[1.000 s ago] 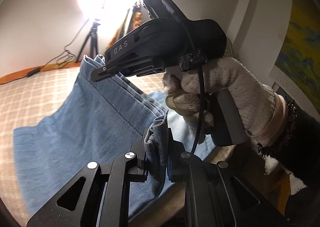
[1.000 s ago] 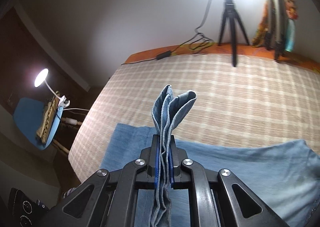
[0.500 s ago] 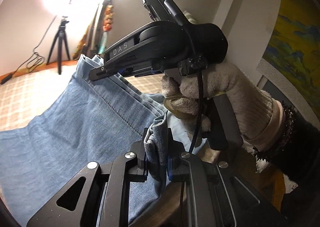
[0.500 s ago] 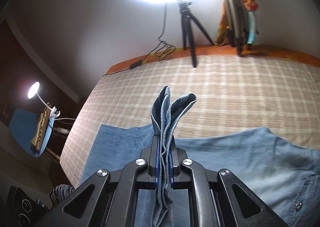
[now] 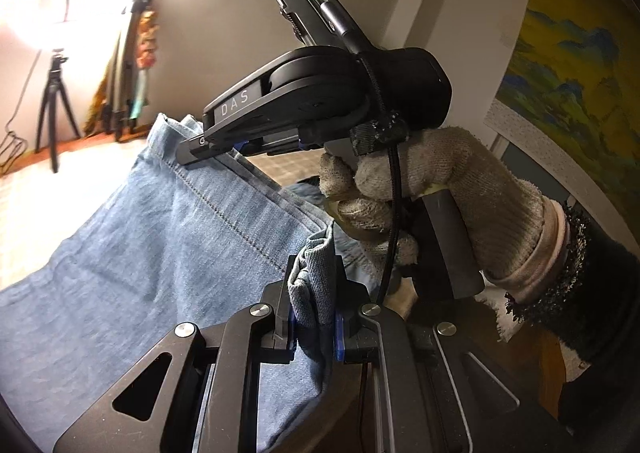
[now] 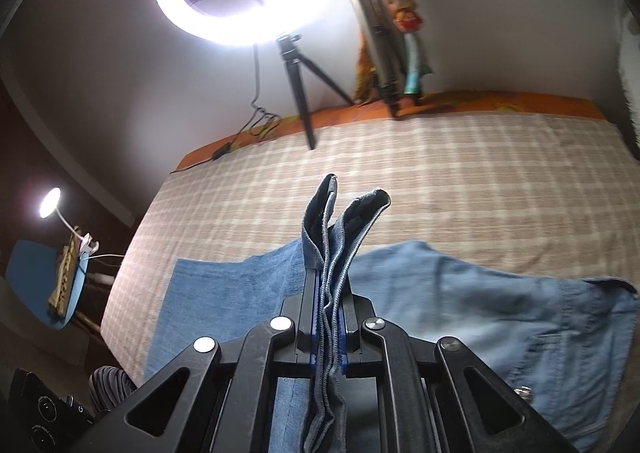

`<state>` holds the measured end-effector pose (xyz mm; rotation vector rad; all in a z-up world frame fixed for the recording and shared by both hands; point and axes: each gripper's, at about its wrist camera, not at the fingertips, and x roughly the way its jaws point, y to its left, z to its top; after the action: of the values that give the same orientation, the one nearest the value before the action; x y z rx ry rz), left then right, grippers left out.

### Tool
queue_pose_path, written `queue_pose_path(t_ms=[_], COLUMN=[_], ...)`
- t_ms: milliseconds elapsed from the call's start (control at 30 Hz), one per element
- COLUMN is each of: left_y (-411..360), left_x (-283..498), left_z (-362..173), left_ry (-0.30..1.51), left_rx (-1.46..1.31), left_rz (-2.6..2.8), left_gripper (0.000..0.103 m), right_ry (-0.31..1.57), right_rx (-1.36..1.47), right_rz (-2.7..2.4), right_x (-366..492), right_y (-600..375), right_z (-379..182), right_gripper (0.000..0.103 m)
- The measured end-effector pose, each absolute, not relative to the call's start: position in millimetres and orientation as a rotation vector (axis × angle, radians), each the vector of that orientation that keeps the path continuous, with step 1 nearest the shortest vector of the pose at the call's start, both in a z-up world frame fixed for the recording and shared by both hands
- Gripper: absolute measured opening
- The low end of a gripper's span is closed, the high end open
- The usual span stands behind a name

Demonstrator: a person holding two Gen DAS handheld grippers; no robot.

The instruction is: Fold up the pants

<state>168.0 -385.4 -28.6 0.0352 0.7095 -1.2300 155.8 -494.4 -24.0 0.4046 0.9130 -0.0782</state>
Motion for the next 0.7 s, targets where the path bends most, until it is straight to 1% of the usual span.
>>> queue_pose_path(t_ms=[333,633,700], left_y=[-442,-494,-505], left_x=[171,158,154], left_z=[-34,-33,-34], left_ry=[0.711,0.704,0.703], left_rx=[0.069,0.111,0.128], left_rz=[-1.301,-1.365,-1.380], left_gripper=[0.011,0.011,0.011], right_ry=[0.898,0.885,0.879], right_rx=[0.405,0.402,0.405], right_rz=[-0.170,-0.284,-0.313], right_x=[119,84,76], right_y=[-547,-600,-614], right_z=[-17,-12,-12], right_gripper=[0.004,0.004,0.001])
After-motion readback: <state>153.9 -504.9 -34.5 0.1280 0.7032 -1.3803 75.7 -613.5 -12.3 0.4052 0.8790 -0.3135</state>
